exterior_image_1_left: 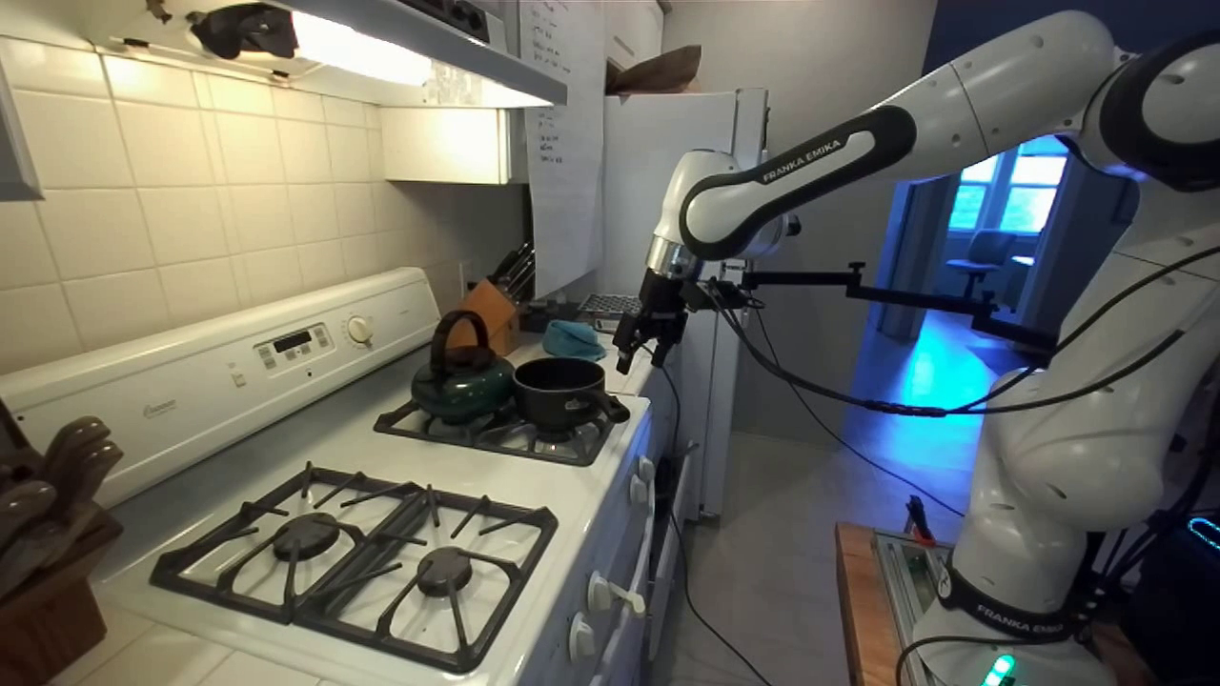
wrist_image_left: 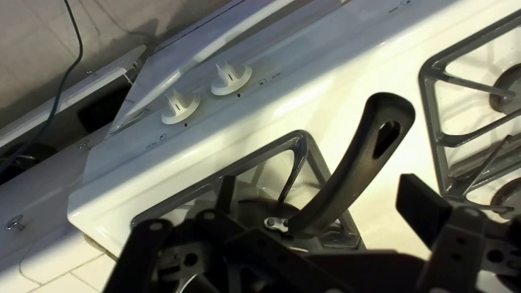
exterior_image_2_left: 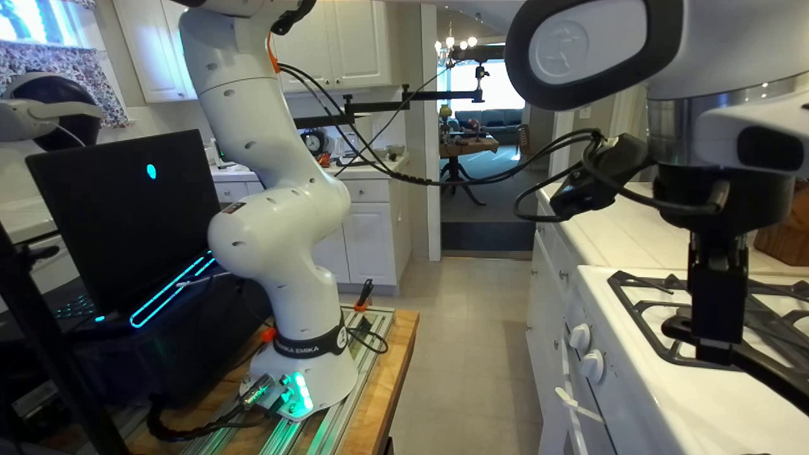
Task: Move the black pot to the left
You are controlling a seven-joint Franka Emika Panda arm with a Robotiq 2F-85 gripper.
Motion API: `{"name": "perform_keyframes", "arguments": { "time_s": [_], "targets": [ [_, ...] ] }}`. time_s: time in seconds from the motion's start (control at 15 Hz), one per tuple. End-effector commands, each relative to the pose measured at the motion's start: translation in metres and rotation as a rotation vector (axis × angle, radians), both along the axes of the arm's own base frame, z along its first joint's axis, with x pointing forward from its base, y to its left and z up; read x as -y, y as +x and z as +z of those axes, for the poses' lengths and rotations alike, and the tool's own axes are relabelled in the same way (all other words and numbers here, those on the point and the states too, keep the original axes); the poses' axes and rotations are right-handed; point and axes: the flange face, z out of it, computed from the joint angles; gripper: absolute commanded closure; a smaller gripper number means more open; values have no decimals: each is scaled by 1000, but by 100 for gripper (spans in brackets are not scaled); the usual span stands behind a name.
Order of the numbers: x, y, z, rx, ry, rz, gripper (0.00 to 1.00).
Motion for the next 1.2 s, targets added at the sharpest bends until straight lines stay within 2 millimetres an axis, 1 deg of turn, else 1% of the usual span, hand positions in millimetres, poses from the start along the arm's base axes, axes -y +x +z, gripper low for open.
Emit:
{"name": "perform_keyframes", "arguments": {
  "time_s": [0.0,0.13,0.33,0.47,0.67,0.93,1.13],
  "targets": [
    [0,0,1,0,0,0,0],
    [0,0,1,0,0,0,0],
    [0,16,12,56,-45,6,0],
    [1,30,9,43,-44,29,0],
    [0,49,-1,19,-53,13,0],
    [5,75,-21,54,-158,-78,0],
    [5,92,-33,45,-191,-135,0]
  ]
}}
